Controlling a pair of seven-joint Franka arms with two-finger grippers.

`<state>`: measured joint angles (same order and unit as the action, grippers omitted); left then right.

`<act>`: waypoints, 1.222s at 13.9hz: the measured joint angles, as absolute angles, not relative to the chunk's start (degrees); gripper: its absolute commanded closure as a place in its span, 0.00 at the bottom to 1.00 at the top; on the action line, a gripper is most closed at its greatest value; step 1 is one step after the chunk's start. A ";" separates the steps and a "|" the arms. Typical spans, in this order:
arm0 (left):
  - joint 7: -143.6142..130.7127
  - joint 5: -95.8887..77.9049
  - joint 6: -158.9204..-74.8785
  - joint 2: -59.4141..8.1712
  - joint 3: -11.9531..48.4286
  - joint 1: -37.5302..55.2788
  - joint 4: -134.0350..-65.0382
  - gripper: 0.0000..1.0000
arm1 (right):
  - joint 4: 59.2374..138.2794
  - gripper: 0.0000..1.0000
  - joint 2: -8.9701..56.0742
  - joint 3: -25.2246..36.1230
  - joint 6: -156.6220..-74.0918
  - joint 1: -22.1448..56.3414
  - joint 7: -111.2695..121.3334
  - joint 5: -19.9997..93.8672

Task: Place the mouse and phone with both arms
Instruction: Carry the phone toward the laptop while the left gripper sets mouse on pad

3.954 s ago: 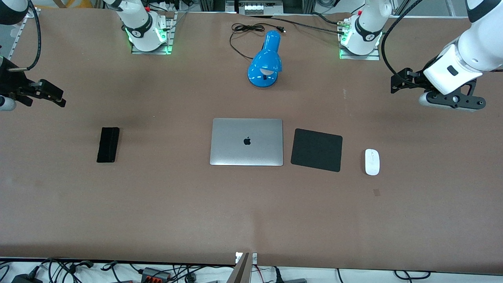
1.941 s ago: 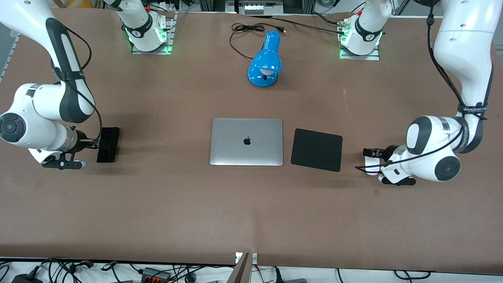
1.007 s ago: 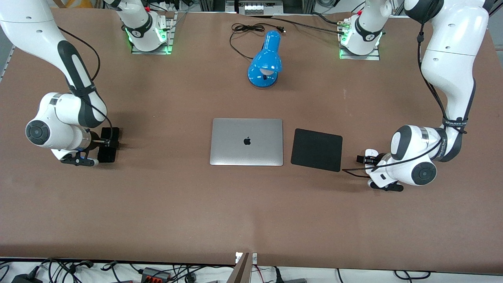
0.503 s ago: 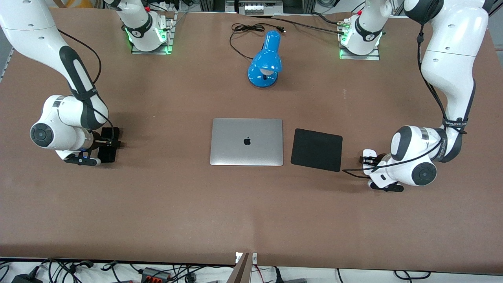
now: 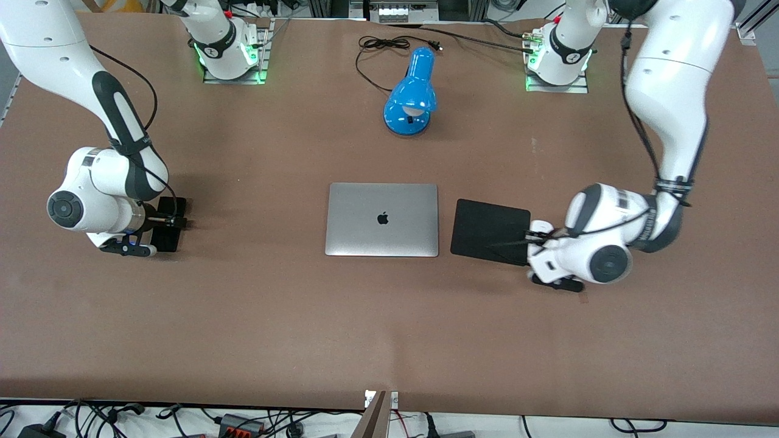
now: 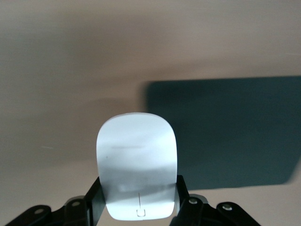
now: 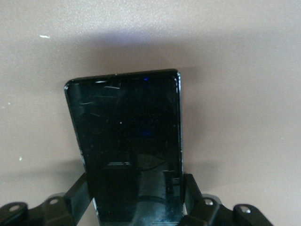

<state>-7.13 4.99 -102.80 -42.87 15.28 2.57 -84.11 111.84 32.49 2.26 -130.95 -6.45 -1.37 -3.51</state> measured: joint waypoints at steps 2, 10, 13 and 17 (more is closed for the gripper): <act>-9.24 2.30 -103.01 -43.03 15.31 7.35 -84.18 0.68 | 111.77 0.78 32.46 2.25 -131.02 -6.43 -1.25 -3.52; -12.20 1.41 -106.48 -45.33 14.76 8.23 -86.02 0.58 | 106.23 0.79 30.36 -5.49 -126.47 -0.37 -10.15 -3.36; -12.97 1.41 -106.59 -45.62 14.69 7.94 -86.02 0.00 | 104.88 0.79 31.60 -6.84 -126.67 8.01 -20.44 -3.35; -13.19 1.41 -106.61 -45.68 14.64 7.89 -85.73 0.00 | 103.48 0.79 34.00 -6.93 -128.15 15.17 -25.79 -3.34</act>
<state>-13.19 1.41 -106.61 -45.68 14.64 7.89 -85.73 103.48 34.00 -6.93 -128.15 15.17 -25.79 -3.34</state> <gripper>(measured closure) 0.062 0.185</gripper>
